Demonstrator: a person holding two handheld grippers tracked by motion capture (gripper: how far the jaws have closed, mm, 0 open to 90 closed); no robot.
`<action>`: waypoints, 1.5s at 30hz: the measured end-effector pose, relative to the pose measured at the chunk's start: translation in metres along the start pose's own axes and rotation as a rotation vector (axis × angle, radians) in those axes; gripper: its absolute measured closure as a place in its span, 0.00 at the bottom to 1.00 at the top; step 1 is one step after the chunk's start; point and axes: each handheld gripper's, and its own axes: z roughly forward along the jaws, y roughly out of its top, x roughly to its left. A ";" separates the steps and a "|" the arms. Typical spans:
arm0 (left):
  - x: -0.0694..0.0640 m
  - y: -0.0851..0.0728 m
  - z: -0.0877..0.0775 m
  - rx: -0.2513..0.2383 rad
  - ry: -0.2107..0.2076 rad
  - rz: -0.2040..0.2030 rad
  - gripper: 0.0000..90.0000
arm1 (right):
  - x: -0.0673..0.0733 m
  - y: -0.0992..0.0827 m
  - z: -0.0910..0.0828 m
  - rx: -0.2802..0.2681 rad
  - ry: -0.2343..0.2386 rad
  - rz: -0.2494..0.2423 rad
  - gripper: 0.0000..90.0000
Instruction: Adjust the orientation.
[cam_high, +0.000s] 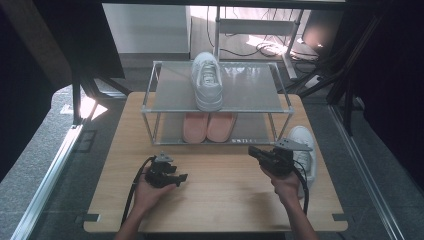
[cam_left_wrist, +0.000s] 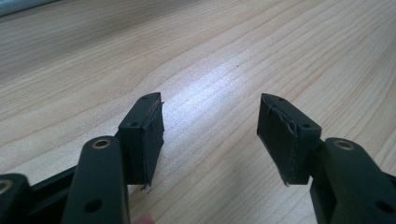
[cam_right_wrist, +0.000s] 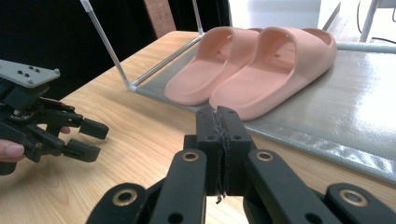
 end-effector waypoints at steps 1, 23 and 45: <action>0.000 0.000 0.000 -0.001 0.001 -0.001 0.46 | 0.000 -0.001 -0.001 0.003 -0.003 -0.001 0.99; 0.001 0.000 -0.003 -0.004 0.004 0.002 0.46 | -0.006 -0.022 -0.014 0.069 -0.070 -0.021 0.99; 0.001 0.000 -0.001 0.007 0.001 0.004 0.46 | -0.017 -0.049 -0.041 0.113 -0.149 0.004 1.00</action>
